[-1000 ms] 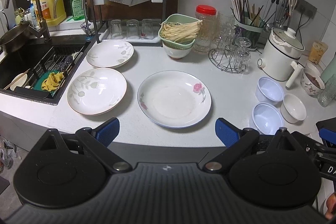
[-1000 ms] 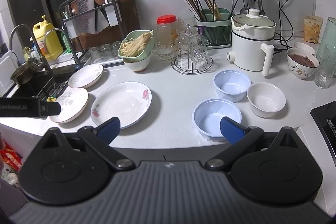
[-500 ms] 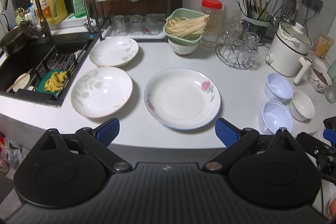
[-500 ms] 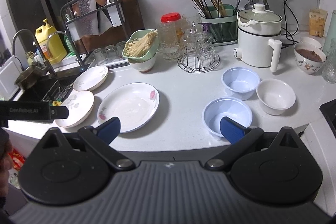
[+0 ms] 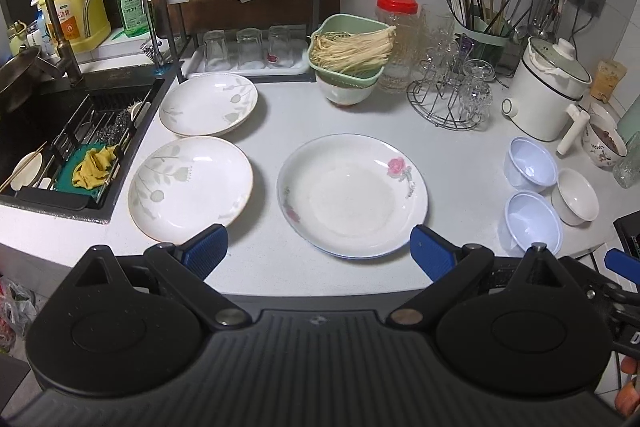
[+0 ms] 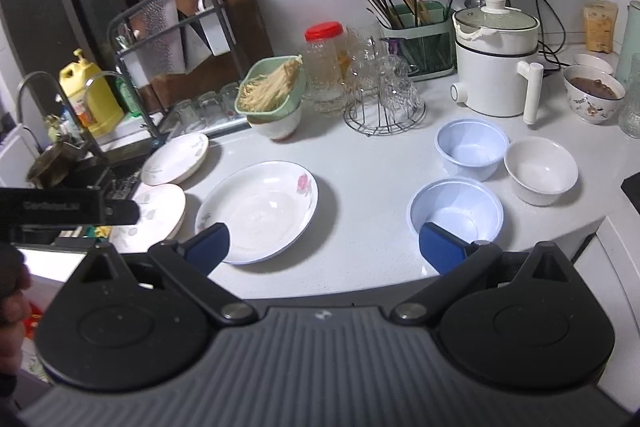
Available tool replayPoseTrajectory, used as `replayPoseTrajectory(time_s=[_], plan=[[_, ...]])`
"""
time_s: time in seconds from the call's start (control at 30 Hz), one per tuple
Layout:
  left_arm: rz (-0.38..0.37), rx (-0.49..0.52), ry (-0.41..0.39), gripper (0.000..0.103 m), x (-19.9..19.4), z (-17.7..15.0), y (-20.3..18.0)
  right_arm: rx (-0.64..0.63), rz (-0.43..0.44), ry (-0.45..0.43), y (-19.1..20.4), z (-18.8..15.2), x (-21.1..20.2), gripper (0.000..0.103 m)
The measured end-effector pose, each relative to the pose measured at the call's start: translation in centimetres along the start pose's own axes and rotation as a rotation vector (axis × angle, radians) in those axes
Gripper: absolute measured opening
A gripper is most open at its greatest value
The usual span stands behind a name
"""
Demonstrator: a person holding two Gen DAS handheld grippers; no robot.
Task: Organize plates and bowls
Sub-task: 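Move both tools toward the leaf-pattern plate nearest the sink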
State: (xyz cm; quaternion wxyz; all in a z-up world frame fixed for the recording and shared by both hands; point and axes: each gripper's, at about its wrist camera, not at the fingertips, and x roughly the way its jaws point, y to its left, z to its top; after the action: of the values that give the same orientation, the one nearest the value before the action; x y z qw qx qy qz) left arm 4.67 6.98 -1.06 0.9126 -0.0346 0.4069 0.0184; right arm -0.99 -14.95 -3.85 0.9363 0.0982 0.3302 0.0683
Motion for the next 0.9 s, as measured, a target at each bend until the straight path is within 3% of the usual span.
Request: replayPoseTrajectory(time_s=[0.23,0.6,0.77,0.9], plan=[[-0.017,-0.003,0.029,0.099,0.5,1.0,3.7,0.008,-0.038,-0.041,3.4,0.2,0.4,0.103],[-0.043,-0.012,0.066,0.099,2.2,2.1,8.6,-0.018,-0.006,0.014,8.9,0.0,2.7,0.103],[-0.028,0.048,0.013,0.099,1.8,2.5,10.4,-0.016,0.005,0.011,11.4,0.0,3.4,0.103],[-0.038,0.019,0.019,0.099,2.4,2.6,13.3,-0.018,0.012,0.016,13.2,0.0,4.5,0.103]])
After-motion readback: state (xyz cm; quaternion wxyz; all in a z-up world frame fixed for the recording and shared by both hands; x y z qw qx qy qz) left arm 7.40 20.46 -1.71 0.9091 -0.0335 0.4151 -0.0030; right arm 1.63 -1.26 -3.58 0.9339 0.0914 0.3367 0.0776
